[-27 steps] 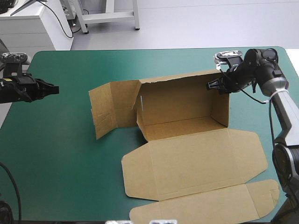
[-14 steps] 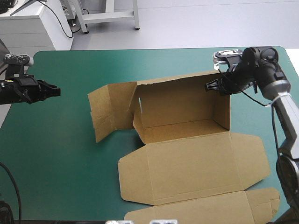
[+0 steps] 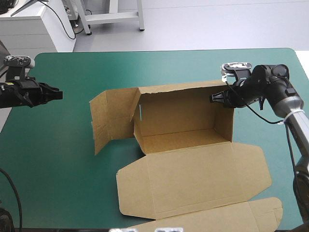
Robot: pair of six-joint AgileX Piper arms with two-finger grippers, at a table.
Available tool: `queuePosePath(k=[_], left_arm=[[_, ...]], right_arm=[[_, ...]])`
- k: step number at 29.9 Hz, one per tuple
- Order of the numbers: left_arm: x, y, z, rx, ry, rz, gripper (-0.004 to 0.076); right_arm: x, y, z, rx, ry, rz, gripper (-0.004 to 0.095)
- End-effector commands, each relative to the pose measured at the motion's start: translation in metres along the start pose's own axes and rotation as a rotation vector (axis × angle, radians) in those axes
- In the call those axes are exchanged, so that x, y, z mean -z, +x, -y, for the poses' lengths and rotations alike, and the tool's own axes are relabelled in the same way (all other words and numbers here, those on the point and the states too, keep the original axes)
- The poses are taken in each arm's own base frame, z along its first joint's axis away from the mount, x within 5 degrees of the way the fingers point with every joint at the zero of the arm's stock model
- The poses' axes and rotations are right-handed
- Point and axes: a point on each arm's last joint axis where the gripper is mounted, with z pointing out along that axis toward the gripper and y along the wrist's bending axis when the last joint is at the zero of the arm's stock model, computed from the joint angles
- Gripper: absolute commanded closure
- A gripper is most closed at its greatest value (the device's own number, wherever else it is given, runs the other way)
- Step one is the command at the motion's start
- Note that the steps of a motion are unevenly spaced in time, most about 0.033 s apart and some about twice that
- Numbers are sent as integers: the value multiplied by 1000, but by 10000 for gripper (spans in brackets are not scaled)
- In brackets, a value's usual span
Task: Fold the box
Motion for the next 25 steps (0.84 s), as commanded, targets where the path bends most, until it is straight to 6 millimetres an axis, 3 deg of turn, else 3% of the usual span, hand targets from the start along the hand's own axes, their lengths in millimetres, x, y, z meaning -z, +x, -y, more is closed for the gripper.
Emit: queuePosePath(k=[1,11,19,22,25], left_arm=[[16,-11,11,4,18,108,731],[16,-10,12,8,37,97,731],[16,-10,12,8,39,94,731],[16,-10,12,8,39,94,731],[16,-10,12,8,39,94,731]], right_arm=[[7,2,-2,-12,-15,-98,908],[-22,-50,1,-3,-17,-56,908],[-33,-72,2,2,-17,-6,898],[-36,-75,3,24,-15,11,817],[-36,-78,4,44,-12,44,648]])
